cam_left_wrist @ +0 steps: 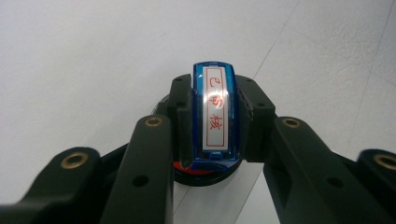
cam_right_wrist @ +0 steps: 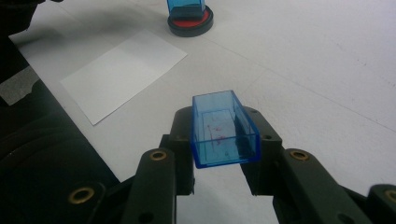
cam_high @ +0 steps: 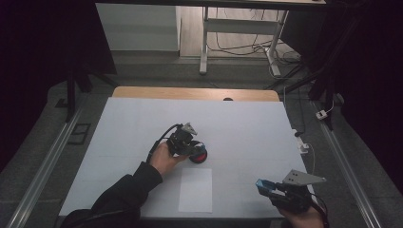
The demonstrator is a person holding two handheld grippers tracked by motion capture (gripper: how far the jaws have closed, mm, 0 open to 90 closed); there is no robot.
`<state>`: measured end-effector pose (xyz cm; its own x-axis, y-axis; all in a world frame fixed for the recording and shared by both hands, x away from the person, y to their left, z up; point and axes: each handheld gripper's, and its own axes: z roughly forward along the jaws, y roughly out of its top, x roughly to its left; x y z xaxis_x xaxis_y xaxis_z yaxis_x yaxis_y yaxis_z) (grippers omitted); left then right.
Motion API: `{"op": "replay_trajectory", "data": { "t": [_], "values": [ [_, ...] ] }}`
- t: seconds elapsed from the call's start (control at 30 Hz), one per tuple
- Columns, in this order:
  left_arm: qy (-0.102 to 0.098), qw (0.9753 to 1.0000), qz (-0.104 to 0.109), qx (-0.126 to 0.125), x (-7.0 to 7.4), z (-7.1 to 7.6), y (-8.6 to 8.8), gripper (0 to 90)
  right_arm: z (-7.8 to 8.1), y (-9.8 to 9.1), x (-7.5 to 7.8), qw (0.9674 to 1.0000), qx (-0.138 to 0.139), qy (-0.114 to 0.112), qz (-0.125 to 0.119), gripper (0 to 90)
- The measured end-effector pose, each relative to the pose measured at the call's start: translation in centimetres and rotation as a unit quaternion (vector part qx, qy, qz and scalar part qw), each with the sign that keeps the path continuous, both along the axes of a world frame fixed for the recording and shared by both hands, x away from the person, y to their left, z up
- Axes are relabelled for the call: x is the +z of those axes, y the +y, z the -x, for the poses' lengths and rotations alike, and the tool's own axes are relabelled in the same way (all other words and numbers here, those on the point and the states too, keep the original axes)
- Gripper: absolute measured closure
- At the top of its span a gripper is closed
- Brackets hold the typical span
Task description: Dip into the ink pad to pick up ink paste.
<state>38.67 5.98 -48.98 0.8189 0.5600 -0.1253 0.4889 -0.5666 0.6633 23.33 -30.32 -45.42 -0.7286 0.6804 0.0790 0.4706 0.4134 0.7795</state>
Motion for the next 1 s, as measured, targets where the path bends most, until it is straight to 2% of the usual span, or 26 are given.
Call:
{"op": "replay_trajectory", "data": {
  "t": [0.43, 0.77, 1.0],
  "values": [
    [0.006, 0.9999, -0.015, 0.0, 0.2, -0.1, -0.3, 70.6, 0.0, 0.0, 0.0, 1.0, 0.001, 0.001, -0.001, 67.8],
    [-0.017, 0.9991, -0.038, 0.002, 0.2, 0.6, -1.0, 70.6, 0.0, 0.1, 0.0, 1.0, 0.002, 0.001, 0.0, 67.8],
    [-0.036, 0.9978, -0.056, 0.001, 0.3, 1.2, -1.5, 70.6, 0.0, 0.1, 0.0, 1.0, 0.003, 0.001, -0.001, 67.8]
  ]
}}
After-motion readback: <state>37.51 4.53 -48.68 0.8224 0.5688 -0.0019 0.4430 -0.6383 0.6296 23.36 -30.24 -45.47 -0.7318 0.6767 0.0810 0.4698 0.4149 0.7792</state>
